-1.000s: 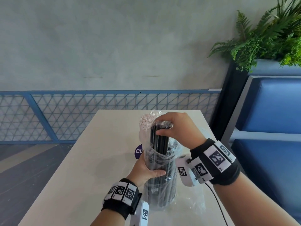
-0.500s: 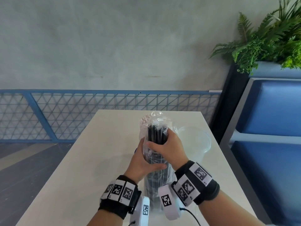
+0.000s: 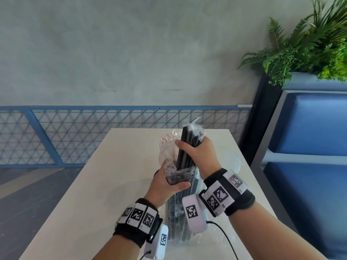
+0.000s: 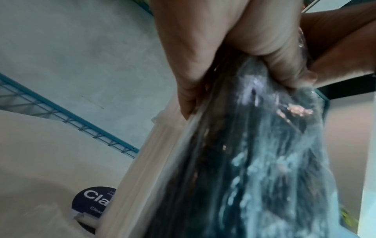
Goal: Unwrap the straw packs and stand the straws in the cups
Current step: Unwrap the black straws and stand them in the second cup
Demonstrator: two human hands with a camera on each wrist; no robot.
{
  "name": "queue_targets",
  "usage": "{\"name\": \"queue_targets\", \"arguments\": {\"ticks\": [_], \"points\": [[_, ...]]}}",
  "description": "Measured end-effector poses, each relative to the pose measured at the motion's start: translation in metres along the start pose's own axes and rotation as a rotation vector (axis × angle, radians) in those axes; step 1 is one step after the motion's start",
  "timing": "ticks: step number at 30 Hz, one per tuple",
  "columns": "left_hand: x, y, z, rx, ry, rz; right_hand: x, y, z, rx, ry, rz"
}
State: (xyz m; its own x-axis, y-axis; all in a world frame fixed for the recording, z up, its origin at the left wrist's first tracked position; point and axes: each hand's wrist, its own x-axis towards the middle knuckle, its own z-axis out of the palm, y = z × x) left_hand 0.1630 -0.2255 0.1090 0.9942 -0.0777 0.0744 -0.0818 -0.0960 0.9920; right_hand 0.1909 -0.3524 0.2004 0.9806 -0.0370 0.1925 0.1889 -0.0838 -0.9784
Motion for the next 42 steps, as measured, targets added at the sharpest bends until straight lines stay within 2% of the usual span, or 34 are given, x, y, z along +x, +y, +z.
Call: {"name": "queue_targets", "arguments": {"ticks": [3, 8, 10, 16, 20, 22, 25, 27, 34, 36, 38, 42], "points": [[0.002, 0.005, -0.002, 0.033, -0.023, 0.022, 0.001, -0.001, -0.004, 0.049, -0.044, 0.018], [0.002, 0.019, -0.007, -0.002, -0.012, 0.118, 0.000, 0.010, -0.010, -0.030, -0.260, 0.076], [0.004, 0.022, -0.004, -0.045, -0.011, 0.129, -0.004, 0.014, -0.007, -0.025, -0.231, 0.090], [0.001, 0.019, 0.006, 0.073, 0.009, 0.131, -0.002, 0.001, -0.001, 0.145, -0.041, 0.072], [0.003, 0.021, 0.004, 0.122, -0.014, 0.148, 0.004, -0.003, -0.005, 0.243, -0.026, 0.047], [0.004, 0.021, 0.002, 0.112, -0.021, 0.152, 0.005, 0.000, -0.008, 0.258, -0.109, 0.043], [0.006, 0.018, -0.002, 0.070, -0.010, 0.142, 0.006, 0.007, -0.016, 0.213, -0.395, 0.080], [0.007, 0.015, -0.002, 0.022, -0.024, 0.131, 0.004, 0.012, -0.019, 0.189, -0.489, 0.117], [0.010, 0.014, -0.003, -0.015, -0.065, 0.123, 0.007, 0.008, -0.010, 0.298, -0.227, 0.098], [0.011, 0.014, -0.004, 0.002, -0.082, 0.127, 0.009, 0.006, -0.011, 0.300, -0.212, 0.081], [0.012, 0.015, -0.005, 0.023, -0.093, 0.124, 0.009, 0.004, -0.015, 0.271, -0.316, 0.075], [0.014, 0.019, -0.010, 0.073, -0.167, 0.113, 0.011, 0.007, -0.030, 0.259, -0.675, 0.097]]}}
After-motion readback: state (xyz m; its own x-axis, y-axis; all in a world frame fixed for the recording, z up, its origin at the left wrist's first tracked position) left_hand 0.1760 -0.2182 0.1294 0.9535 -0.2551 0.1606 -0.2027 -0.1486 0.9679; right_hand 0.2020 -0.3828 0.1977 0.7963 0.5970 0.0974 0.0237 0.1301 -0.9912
